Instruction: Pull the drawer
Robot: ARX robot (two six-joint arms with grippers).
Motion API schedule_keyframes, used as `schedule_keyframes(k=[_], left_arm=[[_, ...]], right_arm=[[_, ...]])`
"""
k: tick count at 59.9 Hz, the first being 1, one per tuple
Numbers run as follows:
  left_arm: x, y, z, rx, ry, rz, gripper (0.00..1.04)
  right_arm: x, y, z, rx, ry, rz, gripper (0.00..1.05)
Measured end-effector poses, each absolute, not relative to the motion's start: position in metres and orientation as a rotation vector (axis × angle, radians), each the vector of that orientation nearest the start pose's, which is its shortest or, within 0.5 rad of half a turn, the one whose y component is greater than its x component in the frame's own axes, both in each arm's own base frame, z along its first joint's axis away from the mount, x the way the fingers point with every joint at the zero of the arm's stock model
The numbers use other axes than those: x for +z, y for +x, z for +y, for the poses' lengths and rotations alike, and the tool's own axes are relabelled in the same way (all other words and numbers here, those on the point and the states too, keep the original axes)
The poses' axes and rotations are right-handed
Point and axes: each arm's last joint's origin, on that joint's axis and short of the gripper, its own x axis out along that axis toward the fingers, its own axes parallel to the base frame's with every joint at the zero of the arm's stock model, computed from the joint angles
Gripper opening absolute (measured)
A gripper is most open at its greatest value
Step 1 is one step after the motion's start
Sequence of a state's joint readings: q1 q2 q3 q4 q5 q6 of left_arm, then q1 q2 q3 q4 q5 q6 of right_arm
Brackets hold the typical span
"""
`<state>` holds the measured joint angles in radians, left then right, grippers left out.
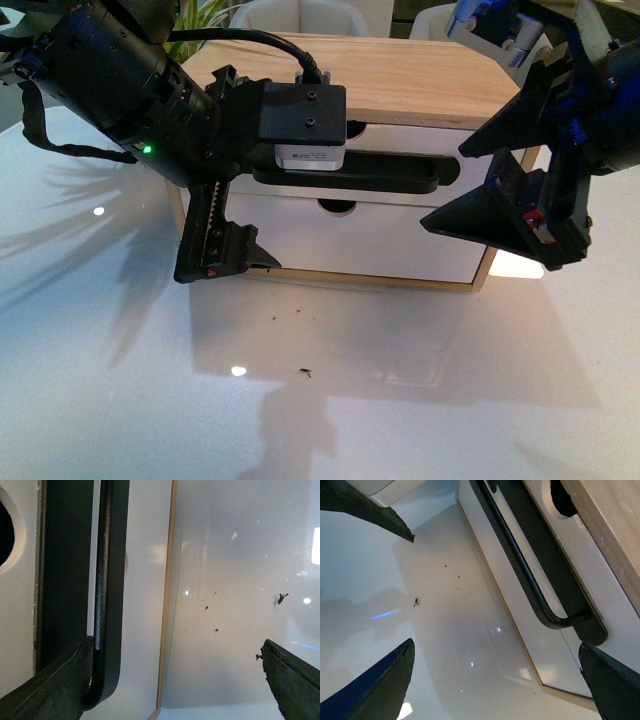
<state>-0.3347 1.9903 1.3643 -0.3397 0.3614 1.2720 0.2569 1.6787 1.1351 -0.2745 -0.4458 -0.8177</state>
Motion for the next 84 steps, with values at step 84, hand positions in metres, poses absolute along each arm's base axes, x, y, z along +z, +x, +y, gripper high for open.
schedule_keyframes(k=[84], left_arm=[[0.163, 0.359, -0.149, -1.284, 1.144, 0.443, 0.97]], right_arm=[[0.188, 0.345, 0.124, 1.202, -0.778, 0.650, 0.96]])
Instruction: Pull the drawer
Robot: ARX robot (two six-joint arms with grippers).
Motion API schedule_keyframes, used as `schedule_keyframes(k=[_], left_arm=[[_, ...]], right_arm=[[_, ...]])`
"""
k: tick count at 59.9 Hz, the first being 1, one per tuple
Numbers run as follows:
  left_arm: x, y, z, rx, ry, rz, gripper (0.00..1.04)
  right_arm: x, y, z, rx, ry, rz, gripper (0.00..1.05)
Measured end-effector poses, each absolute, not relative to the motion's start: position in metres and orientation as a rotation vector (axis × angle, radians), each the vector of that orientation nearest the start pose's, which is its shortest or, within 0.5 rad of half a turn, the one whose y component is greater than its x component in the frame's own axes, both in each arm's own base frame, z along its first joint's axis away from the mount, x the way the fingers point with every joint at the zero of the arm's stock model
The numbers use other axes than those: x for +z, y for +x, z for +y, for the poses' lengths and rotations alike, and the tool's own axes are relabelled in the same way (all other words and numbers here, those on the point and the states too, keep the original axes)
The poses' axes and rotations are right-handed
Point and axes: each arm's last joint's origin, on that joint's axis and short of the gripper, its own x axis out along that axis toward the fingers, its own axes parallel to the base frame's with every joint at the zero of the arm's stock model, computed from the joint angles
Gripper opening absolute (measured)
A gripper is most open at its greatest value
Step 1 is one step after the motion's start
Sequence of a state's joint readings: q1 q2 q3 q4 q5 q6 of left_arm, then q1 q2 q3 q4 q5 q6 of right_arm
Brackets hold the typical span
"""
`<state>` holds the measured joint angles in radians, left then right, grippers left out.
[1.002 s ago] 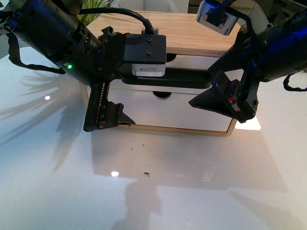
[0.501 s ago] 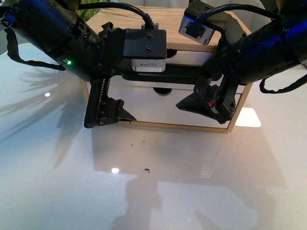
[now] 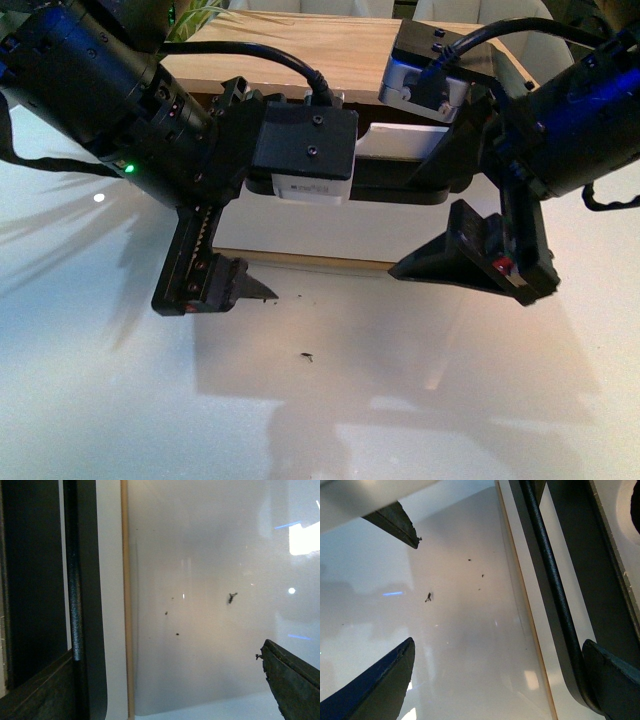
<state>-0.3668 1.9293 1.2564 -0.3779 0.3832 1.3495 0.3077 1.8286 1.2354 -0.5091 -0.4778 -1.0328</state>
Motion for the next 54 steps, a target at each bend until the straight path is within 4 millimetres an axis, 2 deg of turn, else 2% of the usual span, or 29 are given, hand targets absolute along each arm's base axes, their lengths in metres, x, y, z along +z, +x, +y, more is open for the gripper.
schedule_keyframes(k=[9, 21, 34, 42, 47, 54], left_arm=[[0.164, 0.343, -0.147, -1.315, 1.159, 0.454, 0.97], [0.168, 0.309, -0.138, -1.354, 1.189, 0.453, 0.97], [0.178, 0.294, -0.133, -1.316, 1.146, 0.364, 0.97], [0.195, 0.285, -0.133, -1.256, 1.041, 0.213, 0.97], [0.210, 0.277, -0.130, -1.186, 0.971, 0.133, 0.97], [0.221, 0.263, -0.124, -1.108, 0.897, 0.071, 0.97]], right_arm=[[0.189, 0.331, 0.121, 1.242, -0.778, 0.662, 0.96], [0.190, 0.298, 0.119, 1.294, -0.787, 0.666, 0.96], [0.189, 0.278, 0.117, 1.283, -0.732, 0.621, 0.96], [0.194, 0.261, 0.113, 1.238, -0.611, 0.542, 0.96], [0.205, 0.248, 0.108, 1.191, -0.525, 0.476, 0.96], [0.217, 0.232, 0.098, 1.122, -0.444, 0.407, 0.96]])
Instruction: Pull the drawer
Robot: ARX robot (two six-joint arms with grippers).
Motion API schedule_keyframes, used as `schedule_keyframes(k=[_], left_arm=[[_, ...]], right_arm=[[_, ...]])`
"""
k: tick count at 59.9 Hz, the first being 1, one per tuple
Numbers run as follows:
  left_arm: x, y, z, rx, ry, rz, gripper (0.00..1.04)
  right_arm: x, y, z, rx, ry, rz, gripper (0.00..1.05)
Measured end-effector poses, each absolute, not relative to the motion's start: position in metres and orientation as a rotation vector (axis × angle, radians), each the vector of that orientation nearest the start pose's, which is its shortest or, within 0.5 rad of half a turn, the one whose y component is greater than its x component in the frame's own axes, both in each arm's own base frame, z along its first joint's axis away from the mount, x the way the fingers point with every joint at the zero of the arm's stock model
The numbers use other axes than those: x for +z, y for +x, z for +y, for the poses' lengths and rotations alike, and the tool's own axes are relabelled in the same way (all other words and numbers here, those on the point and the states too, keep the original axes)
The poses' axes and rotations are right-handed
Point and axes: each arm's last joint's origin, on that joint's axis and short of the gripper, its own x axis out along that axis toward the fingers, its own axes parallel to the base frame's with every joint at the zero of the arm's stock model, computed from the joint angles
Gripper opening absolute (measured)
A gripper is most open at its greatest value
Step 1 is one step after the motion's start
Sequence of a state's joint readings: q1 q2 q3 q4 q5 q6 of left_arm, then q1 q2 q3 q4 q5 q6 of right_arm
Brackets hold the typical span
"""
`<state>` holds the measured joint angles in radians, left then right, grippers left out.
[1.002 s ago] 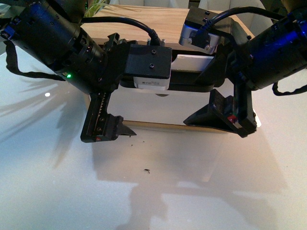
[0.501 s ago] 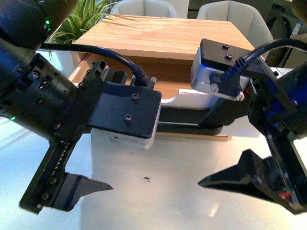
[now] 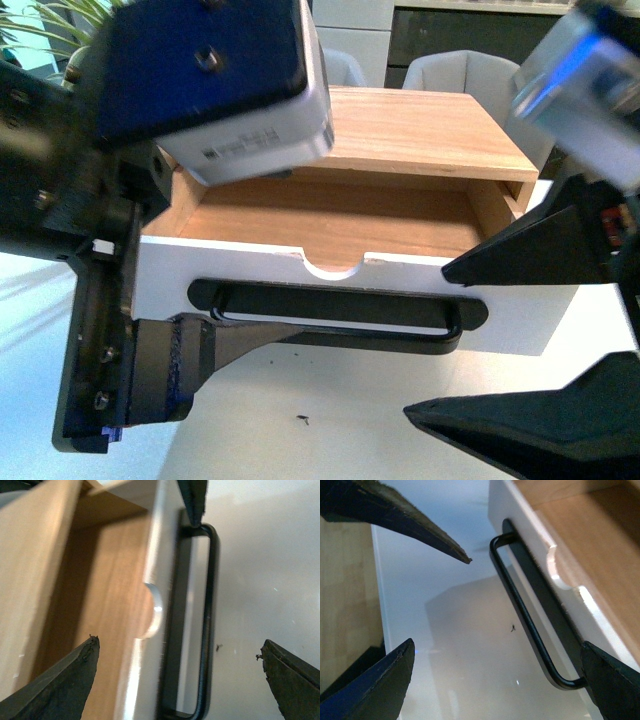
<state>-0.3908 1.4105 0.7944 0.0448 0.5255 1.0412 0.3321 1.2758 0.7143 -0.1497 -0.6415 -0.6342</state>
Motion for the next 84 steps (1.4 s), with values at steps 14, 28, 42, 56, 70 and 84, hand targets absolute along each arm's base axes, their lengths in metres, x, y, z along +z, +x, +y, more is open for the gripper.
schedule_keyframes(k=[14, 28, 42, 56, 70, 84], left_arm=[[0.241, 0.221, -0.096, -0.744, 0.667, -0.076, 0.97], [0.216, 0.169, -0.061, -0.349, 0.262, 0.004, 0.97], [0.196, 0.135, -0.029, -0.150, 0.077, 0.041, 0.97], [0.190, 0.136, -0.016, -0.074, -0.003, 0.038, 0.97], [0.184, 0.131, -0.010, -0.029, -0.006, 0.003, 0.66], [0.178, 0.122, -0.001, -0.005, -0.005, 0.001, 0.23]], right_arm=[[0.229, 0.182, 0.067, 0.799, -0.256, 0.246, 0.96], [0.204, 0.117, 0.037, 0.414, -0.085, 0.198, 0.96], [0.192, 0.098, 0.015, 0.168, 0.082, 0.154, 0.96], [0.190, 0.098, 0.010, 0.111, 0.127, 0.148, 0.96], [0.184, 0.098, 0.001, 0.006, 0.029, 0.006, 0.62], [0.177, 0.098, 0.000, 0.003, 0.009, 0.007, 0.20]])
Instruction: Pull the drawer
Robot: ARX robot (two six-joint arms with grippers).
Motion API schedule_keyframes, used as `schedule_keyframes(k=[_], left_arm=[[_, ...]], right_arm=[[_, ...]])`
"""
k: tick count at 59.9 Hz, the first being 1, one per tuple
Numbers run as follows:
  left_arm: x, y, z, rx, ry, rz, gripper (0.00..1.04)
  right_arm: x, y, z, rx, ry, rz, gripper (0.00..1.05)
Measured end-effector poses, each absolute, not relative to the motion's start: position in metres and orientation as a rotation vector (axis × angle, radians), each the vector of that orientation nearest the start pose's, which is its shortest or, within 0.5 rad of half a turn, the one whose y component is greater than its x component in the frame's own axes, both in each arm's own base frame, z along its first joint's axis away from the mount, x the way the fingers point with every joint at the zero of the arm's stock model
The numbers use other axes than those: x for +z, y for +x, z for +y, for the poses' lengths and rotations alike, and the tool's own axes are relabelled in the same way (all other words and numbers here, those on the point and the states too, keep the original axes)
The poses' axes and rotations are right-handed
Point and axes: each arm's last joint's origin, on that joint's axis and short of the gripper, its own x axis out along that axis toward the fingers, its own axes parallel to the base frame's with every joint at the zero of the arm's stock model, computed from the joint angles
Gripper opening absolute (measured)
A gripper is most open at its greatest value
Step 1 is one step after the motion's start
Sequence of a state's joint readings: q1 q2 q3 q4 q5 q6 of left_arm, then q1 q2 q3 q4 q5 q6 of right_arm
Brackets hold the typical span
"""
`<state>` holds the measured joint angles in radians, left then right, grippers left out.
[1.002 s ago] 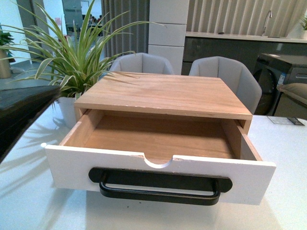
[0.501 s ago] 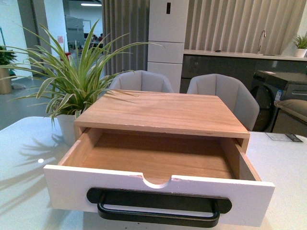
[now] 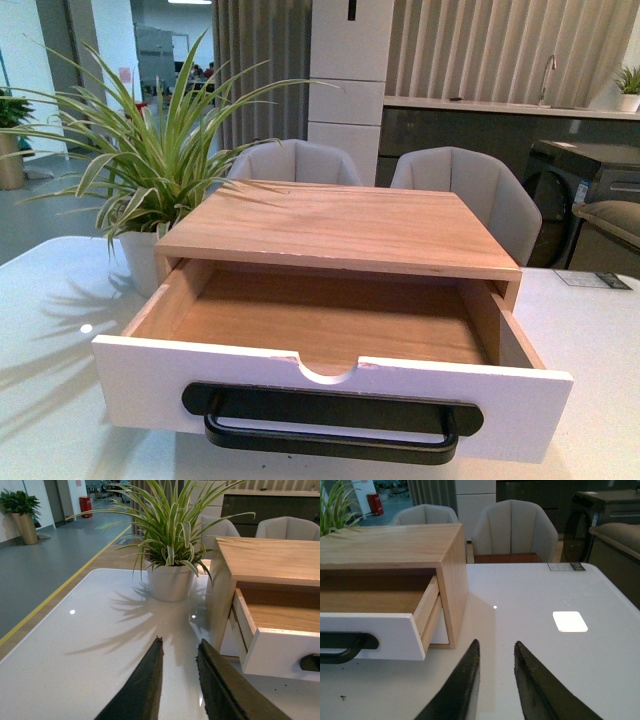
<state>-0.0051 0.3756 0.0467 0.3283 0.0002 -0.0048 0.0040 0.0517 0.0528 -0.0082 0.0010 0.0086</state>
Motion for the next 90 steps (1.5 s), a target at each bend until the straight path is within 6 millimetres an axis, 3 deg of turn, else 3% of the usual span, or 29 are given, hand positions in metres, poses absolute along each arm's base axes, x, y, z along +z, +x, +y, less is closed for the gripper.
schedule_keyframes(k=[4, 7, 45, 62, 77, 86, 90], left_arm=[[0.177, 0.120, 0.000, -0.003, -0.005, -0.001, 0.09], [0.174, 0.119, 0.000, -0.004, -0.008, -0.015, 0.03], [0.167, 0.098, 0.000, -0.004, -0.004, -0.003, 0.03], [0.168, 0.097, 0.000, -0.004, -0.004, -0.008, 0.03], [0.168, 0.097, 0.000, -0.004, -0.005, -0.008, 0.46], [0.168, 0.097, 0.000, -0.004, -0.004, -0.008, 0.85], [0.168, 0.097, 0.000, -0.004, -0.004, -0.008, 0.97]], right_arm=[[0.176, 0.098, 0.000, 0.003, 0.007, 0.006, 0.06], [0.172, 0.098, 0.000, 0.002, 0.006, -0.001, 0.02], [0.173, 0.096, 0.000, 0.002, 0.003, -0.021, 0.02], [0.173, 0.096, 0.000, 0.002, 0.003, -0.021, 0.02], [0.173, 0.096, 0.000, 0.002, 0.003, -0.021, 0.45], [0.173, 0.096, 0.000, 0.002, 0.003, -0.021, 0.83], [0.173, 0.096, 0.000, 0.002, 0.003, -0.021, 0.95]])
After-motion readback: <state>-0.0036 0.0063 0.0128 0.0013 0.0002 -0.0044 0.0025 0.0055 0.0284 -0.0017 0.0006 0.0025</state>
